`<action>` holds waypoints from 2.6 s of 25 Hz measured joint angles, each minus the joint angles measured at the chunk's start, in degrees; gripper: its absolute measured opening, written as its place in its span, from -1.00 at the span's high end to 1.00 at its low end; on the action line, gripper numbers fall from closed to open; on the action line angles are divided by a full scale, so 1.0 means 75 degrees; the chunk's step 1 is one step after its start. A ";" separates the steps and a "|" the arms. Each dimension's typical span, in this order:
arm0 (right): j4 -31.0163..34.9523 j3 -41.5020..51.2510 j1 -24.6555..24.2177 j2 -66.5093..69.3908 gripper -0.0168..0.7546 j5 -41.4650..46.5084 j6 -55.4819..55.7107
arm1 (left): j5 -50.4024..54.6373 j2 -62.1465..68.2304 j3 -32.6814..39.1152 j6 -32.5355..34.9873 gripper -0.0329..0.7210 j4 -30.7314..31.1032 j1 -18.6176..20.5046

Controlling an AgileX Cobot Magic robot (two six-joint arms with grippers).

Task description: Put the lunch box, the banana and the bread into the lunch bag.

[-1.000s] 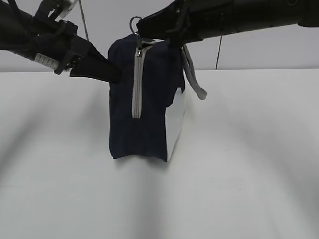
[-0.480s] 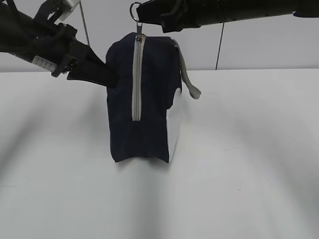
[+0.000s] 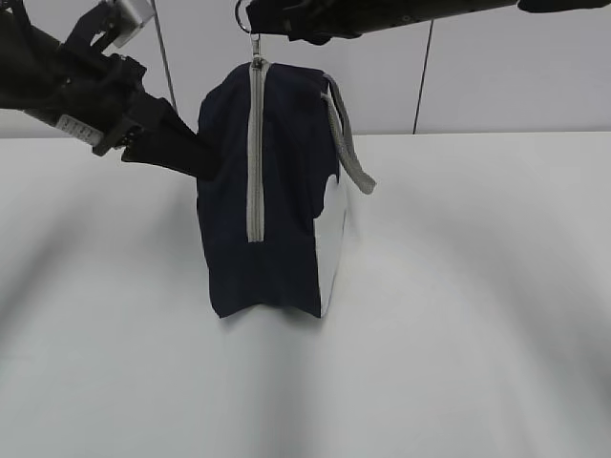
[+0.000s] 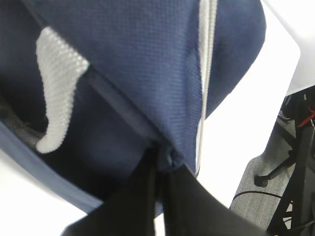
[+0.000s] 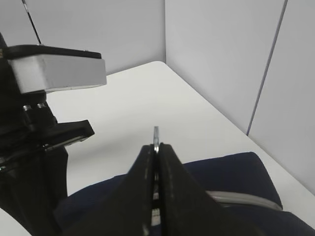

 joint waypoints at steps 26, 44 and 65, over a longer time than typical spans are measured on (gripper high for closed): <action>-0.0428 -0.2142 -0.0553 0.1824 1.00 -0.0943 0.1246 | 0.0004 0.0000 0.0000 -0.0217 0.91 0.0724 0.0000; -0.0327 -0.3690 -0.0941 0.3392 1.00 -0.0903 0.1574 | 0.0013 0.0000 0.0000 -0.0220 0.91 0.1015 0.0000; 0.0072 -0.5199 -0.0970 0.4950 1.00 -0.0718 0.1754 | 0.0098 0.0000 0.0000 0.0101 0.91 0.1191 -0.0062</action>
